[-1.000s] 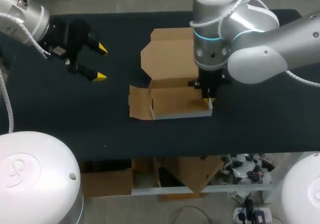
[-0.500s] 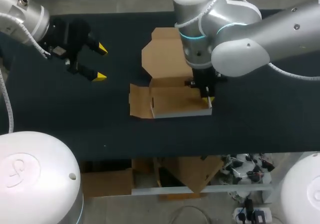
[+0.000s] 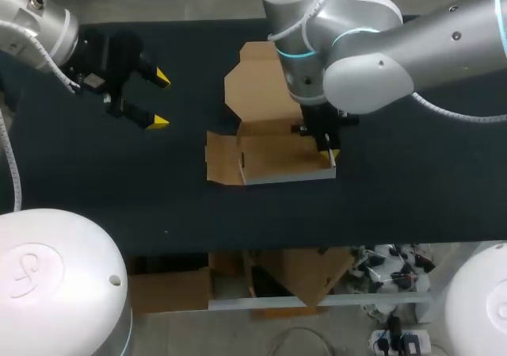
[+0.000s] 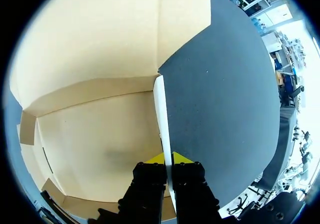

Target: Assemble the packaging by folding the flat box into shape, placing the metal phone stand inside, and closing the box properly

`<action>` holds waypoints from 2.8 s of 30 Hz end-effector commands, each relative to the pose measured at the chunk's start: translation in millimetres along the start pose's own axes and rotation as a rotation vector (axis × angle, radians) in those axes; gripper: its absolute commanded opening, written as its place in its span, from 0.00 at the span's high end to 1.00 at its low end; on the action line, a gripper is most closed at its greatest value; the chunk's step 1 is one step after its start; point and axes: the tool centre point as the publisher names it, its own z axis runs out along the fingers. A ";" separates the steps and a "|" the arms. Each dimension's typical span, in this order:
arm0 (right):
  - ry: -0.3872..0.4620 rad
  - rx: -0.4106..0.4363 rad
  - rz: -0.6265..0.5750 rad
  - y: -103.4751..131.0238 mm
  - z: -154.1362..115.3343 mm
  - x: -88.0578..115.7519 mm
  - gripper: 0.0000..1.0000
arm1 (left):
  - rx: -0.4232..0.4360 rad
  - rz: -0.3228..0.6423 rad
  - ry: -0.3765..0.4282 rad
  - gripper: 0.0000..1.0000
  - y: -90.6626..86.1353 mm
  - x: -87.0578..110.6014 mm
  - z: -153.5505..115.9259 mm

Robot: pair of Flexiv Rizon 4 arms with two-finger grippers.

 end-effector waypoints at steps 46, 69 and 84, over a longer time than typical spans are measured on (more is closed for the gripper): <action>0.291 -0.042 -0.106 -8.8 -5.1 13.7 1.00 | -0.003 -0.001 0.003 0.00 -0.3 -0.3 -0.6; 0.261 -0.014 -0.100 -9.6 0.3 15.7 1.00 | -0.003 -0.001 0.003 0.00 -0.3 -0.3 -0.6; 0.261 -0.014 -0.100 -9.6 0.3 15.7 1.00 | -0.003 -0.001 0.003 0.00 -0.3 -0.3 -0.6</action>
